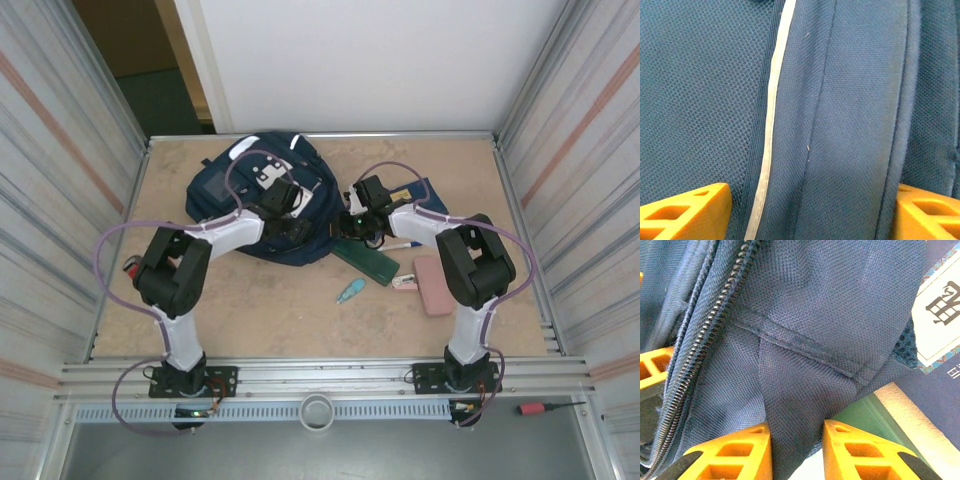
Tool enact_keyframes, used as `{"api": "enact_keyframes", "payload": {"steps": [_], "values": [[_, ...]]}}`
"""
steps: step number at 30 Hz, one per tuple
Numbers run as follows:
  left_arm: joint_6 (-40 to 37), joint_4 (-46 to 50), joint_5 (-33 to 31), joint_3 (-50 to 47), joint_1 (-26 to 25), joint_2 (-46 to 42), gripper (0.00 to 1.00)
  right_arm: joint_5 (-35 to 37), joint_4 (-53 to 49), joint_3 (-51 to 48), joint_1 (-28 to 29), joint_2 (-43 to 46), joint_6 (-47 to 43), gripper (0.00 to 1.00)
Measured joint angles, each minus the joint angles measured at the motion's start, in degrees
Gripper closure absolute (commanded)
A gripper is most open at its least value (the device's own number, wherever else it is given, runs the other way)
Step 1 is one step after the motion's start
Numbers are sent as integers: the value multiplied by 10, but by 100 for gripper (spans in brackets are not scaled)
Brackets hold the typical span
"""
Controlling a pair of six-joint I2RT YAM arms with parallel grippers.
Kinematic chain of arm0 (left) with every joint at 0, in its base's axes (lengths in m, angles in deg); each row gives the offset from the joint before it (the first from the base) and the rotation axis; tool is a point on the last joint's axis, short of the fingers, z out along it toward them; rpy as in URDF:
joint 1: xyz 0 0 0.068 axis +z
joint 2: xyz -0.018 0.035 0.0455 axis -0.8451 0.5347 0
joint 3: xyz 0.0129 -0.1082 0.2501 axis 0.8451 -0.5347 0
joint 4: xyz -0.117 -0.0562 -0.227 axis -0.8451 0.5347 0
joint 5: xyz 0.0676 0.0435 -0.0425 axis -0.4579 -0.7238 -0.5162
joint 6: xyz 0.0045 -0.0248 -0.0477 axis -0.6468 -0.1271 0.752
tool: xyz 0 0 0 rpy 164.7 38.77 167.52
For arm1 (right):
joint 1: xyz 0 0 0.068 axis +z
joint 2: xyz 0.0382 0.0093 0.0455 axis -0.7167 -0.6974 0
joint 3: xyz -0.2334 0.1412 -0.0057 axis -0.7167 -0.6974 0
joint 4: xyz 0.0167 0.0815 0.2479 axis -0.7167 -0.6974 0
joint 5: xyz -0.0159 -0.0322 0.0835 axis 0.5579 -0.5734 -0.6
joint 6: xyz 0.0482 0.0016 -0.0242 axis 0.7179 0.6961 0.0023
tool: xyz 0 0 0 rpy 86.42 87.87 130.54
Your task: Pack the student bag
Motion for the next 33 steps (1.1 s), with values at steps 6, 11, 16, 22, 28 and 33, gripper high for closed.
{"api": "enact_keyframes", "payload": {"steps": [6,11,16,22,28,33], "values": [[-15,0,10,5,-3,5,84,10,-2,-8,0,15,-3,58],[1,-37,91,-43,37,-63,90,44,-35,-41,-1,97,-42,42],[64,-106,226,-121,136,-170,100,124,-66,-72,-6,193,-94,18],[165,-188,375,-132,224,-190,100,177,-91,-109,-51,233,-106,2],[202,-191,418,-135,236,-192,100,182,-92,-123,-89,232,-86,0],[213,-168,408,-177,255,-228,96,172,-90,-115,-119,220,-59,1]]}}
